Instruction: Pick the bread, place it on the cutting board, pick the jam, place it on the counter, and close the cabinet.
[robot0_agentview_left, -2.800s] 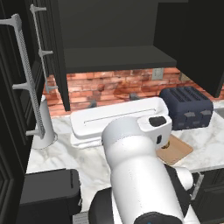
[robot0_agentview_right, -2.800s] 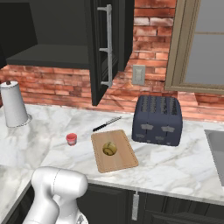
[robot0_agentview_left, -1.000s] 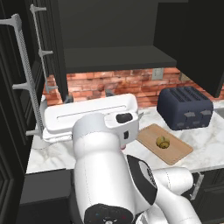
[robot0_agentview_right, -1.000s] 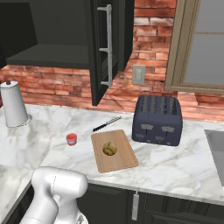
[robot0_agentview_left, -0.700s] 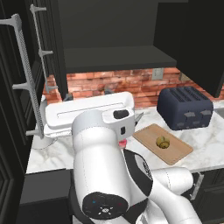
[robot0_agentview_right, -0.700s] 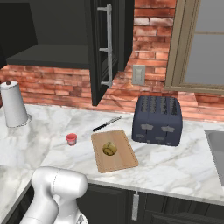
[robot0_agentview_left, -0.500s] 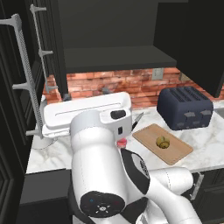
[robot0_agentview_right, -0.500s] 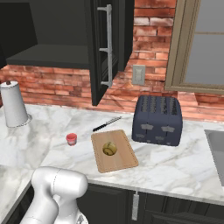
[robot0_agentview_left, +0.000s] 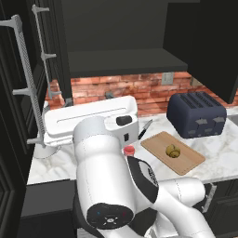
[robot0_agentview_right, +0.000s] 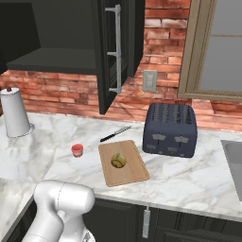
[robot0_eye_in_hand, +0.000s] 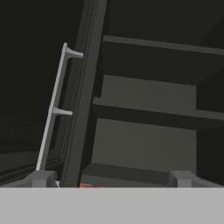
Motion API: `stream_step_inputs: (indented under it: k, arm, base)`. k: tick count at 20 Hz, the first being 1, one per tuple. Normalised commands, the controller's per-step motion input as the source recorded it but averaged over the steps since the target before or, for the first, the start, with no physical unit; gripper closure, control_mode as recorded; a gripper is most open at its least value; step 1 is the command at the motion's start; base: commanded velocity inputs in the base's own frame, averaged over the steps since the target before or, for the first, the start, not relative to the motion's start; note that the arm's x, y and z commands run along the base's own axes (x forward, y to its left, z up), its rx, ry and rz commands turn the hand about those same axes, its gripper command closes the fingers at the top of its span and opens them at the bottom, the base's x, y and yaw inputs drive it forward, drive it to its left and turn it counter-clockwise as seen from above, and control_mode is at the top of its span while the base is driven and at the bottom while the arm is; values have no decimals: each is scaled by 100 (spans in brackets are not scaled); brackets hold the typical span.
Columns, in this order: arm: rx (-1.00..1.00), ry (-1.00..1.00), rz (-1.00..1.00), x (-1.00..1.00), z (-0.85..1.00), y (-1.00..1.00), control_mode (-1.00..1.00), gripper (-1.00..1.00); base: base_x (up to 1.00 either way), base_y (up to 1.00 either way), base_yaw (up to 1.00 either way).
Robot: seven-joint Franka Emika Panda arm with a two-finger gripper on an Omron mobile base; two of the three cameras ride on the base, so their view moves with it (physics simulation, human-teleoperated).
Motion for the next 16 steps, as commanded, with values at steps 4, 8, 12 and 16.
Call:
stream_step_inputs:
  k: [4, 8, 12, 16]
  arm:
    - [0, -2, 1, 11, -3, 9, -100, -100]
    - [0, 0, 0, 25, -1, 2, -100, -100]
    - [0, 0, 0, 38, -1, 0, -100, -100]
    - [0, 0, 0, 37, -1, 1, -100, -100]
  base:
    - [0, 0, 0]
    - [0, 0, 0]
    - [0, 0, 0]
    - [0, 0, 0]
